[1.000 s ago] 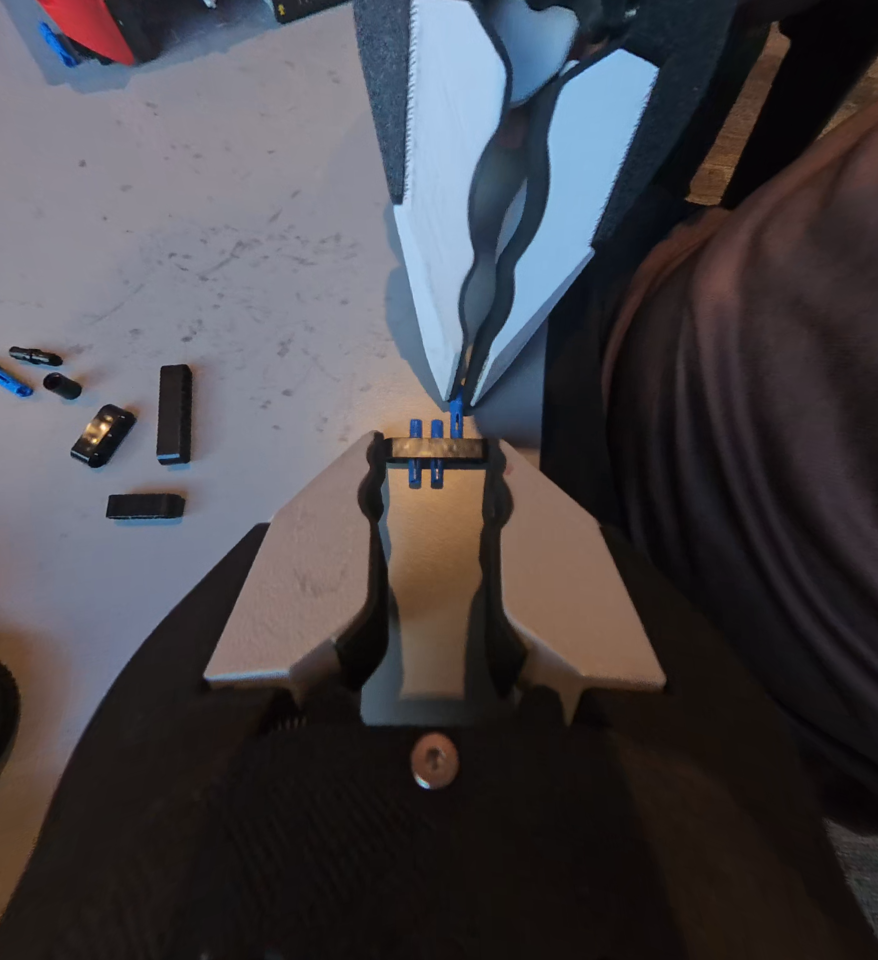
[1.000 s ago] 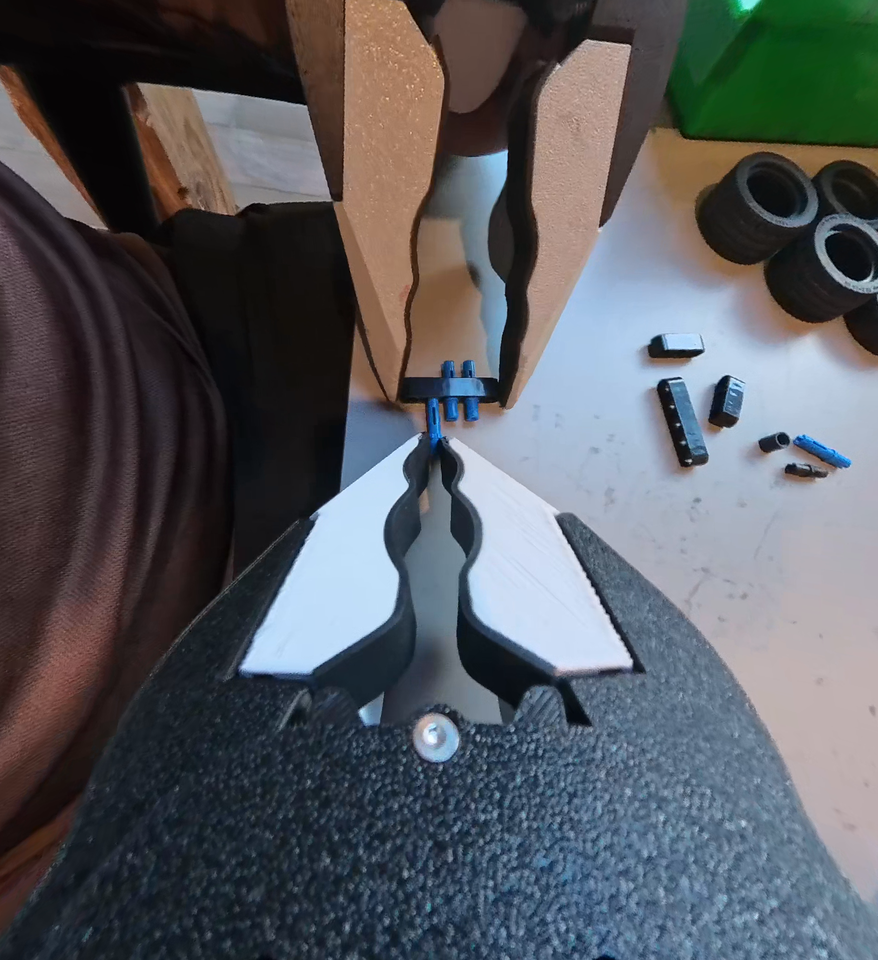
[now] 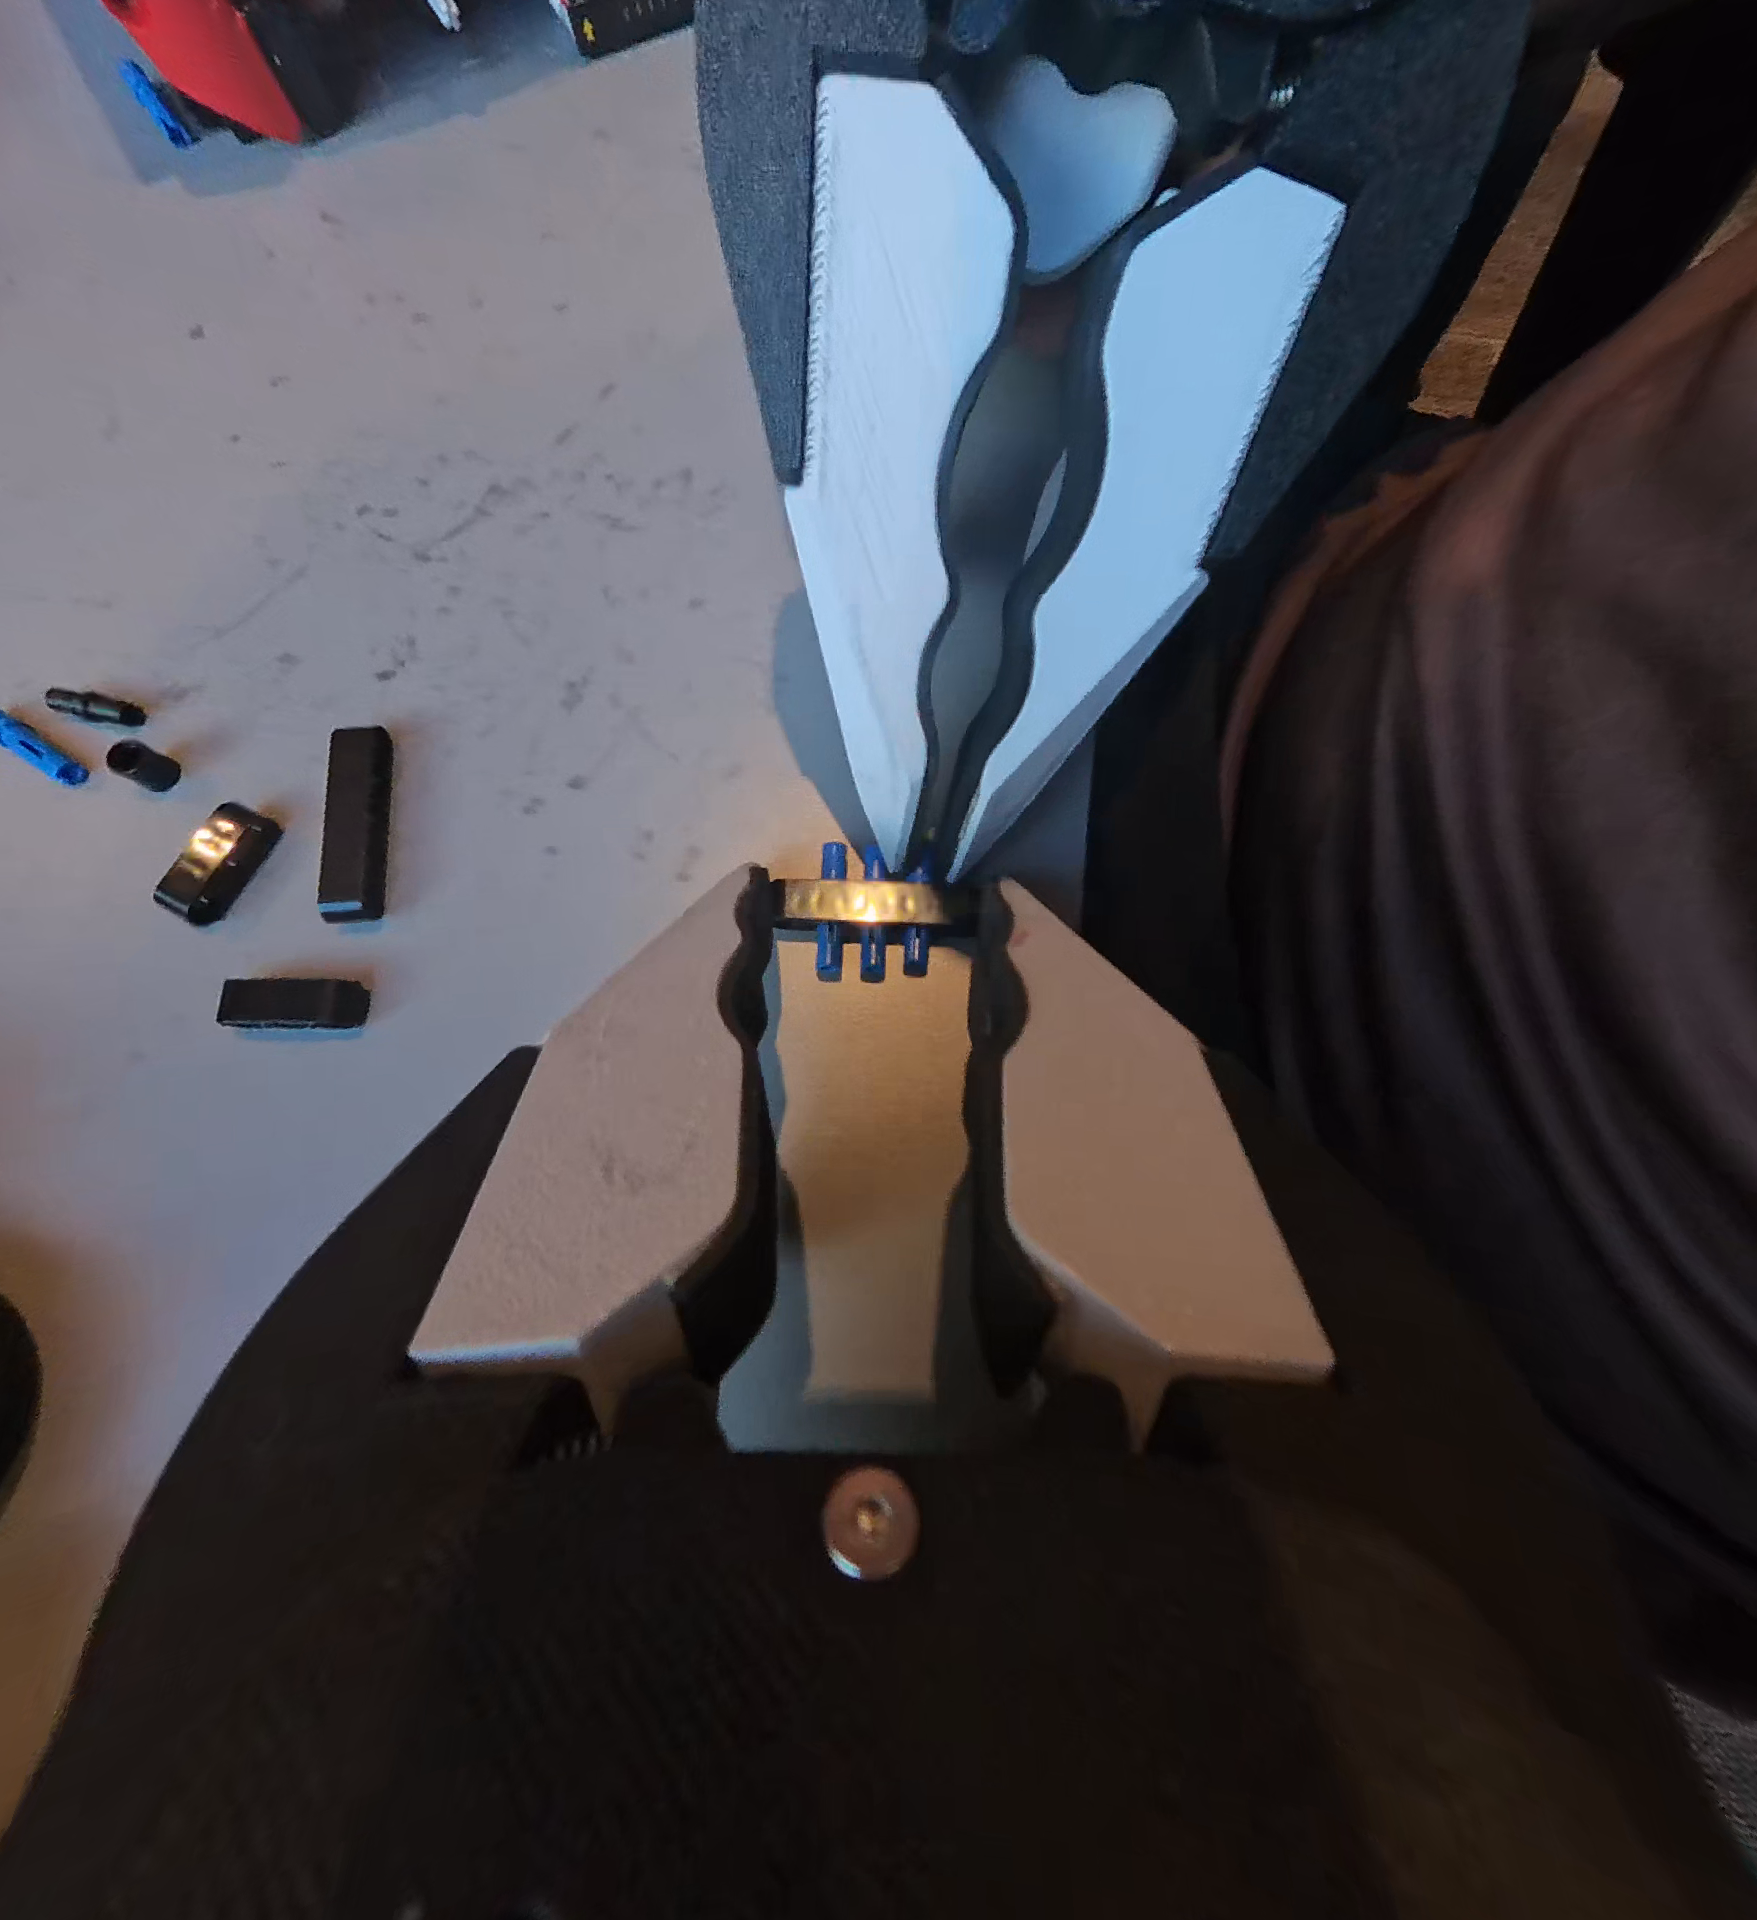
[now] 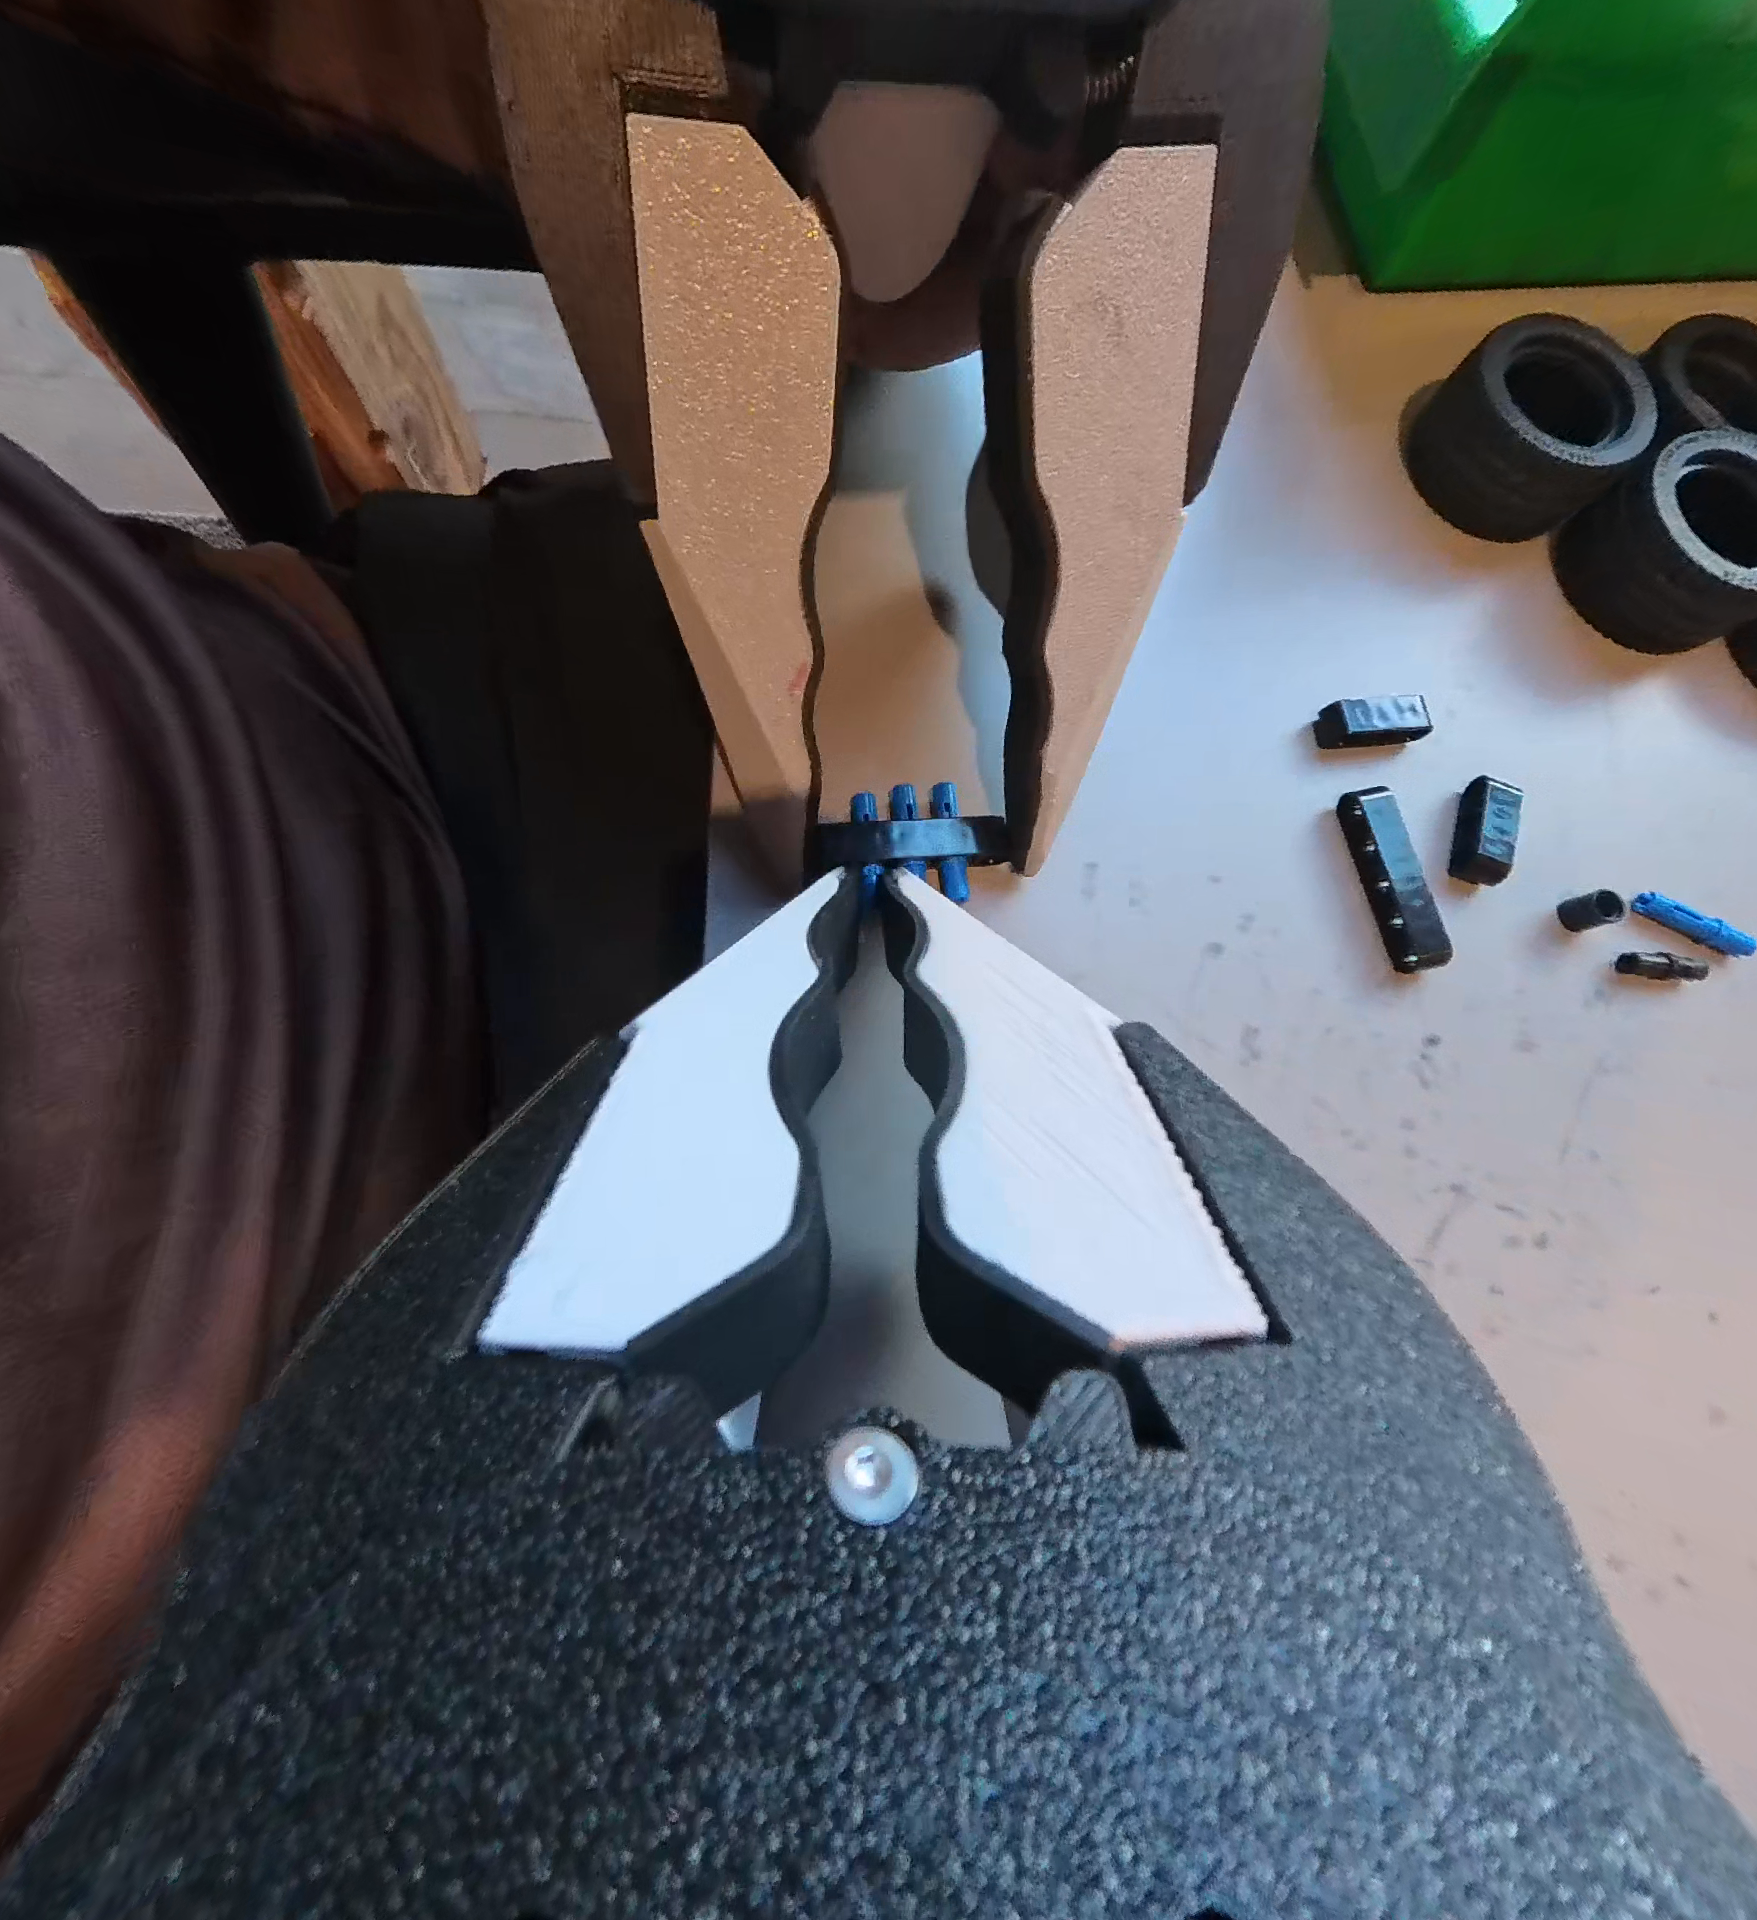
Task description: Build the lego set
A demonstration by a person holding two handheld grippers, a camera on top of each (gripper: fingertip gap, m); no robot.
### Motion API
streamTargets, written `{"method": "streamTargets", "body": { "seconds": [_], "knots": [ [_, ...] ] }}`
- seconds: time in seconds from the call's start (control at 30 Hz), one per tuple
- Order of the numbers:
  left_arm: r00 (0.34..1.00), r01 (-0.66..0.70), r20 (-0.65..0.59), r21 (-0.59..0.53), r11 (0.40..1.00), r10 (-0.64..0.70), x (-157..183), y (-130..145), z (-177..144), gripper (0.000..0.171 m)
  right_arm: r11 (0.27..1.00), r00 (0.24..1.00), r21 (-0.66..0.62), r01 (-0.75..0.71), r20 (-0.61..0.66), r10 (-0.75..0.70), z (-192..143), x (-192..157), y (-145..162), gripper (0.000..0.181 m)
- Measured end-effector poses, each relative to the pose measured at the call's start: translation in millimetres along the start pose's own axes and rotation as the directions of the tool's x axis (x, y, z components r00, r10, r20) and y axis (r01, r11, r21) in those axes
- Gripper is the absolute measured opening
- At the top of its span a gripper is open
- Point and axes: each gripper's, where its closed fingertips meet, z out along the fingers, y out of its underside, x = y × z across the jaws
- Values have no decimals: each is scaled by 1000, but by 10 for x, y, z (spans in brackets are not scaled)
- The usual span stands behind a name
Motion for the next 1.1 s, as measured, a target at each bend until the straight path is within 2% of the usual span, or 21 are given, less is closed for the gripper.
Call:
{"method": "streamTargets", "body": {
  "seconds": [0.23, 0.4, 0.5, 0.63, 0.83, 0.97, 1.1],
  "knots": [
    [1000, -1, -25, 2, 1000, 1, 23, -26, 26, 38, 1000, 1000, 6, -10, 22, 9, -51, -35, 27, 8],
    [1000, 13, -11, -2, 1000, -13, -3, -13, 17, 38, 998, 998, 10, -58, -19, 58, -164, 92, 83, 4],
    [1000, 15, 4, -1, 1000, -15, -21, -9, 11, 38, 995, 996, 38, -90, 18, 89, -229, 77, 99, 0],
    [1000, 11, 8, -1, 1000, -11, -21, -10, 14, 38, 998, 998, -27, -58, 1, 58, -119, 51, 145, 0],
    [1000, 6, 18, -2, 1000, -6, -22, -17, 20, 38, 998, 998, -23, -57, 30, 57, -52, 11, 76, 0],
    [1000, 21, 2, -5, 1000, -21, -24, -20, 25, 37, 1000, 1000, -20, -21, 10, 21, -37, 10, 58, 0],
    [999, 34, 19, 0, 999, -34, -56, -27, 32, 38, 999, 999, -20, -44, -6, 44, -47, 50, 70, 0]
  ]
}}
